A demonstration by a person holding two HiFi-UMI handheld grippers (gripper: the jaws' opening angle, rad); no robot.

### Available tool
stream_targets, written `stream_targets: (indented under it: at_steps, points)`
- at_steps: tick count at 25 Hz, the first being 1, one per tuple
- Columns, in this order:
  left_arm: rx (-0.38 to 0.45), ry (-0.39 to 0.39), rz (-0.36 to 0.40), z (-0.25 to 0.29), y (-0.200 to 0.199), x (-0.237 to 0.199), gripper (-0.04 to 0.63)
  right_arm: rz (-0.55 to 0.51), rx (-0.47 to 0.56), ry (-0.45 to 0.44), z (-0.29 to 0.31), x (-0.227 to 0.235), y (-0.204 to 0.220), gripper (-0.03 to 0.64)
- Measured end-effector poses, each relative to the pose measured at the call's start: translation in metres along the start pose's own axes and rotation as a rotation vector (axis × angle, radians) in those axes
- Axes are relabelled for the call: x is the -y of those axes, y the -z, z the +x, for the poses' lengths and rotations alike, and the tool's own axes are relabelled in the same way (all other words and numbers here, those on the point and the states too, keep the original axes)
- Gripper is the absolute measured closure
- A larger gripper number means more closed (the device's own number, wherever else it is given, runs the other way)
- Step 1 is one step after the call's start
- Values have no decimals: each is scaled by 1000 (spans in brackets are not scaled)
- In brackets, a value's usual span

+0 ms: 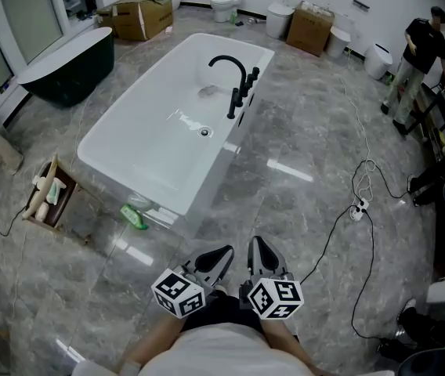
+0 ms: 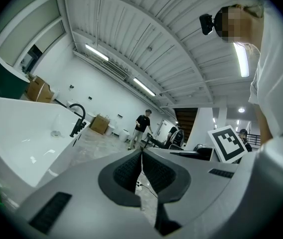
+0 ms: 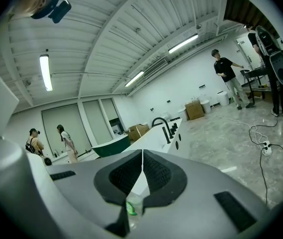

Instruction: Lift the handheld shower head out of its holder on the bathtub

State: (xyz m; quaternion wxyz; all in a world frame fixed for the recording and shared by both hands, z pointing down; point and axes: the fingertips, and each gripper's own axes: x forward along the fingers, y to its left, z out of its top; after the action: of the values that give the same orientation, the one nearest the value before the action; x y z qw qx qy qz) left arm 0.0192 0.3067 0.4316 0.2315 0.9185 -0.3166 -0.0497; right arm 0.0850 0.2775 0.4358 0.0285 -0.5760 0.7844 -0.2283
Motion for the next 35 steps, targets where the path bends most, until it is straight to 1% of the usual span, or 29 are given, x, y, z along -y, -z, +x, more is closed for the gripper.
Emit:
stream_targets:
  at_steps: [7,15,18,23,25,29,35]
  points:
    - [-13,23,-14,15,4,1,583,3,-13,20,-2,11,1,598]
    - [-25,41,-23,46,-2,-21,582,1,1,50,21,33,-11,598]
    - [-17,44,-22,62,-11,-32,582,8,4,58,40,44,-19,598]
    - [-17,22,-32,86,-27,-63,583,-4,11,17,78,45,-35,598]
    - [-16,19,-33,99,-36,-75,583,-6,7,16,93,50,-43,598]
    - [0,25,-25,129,-62,-97,582,-8,14,33,122,65,-64,598]
    - [-5,59,-21,169,-87,-123,583,-9,11,43,162,80,-85,598]
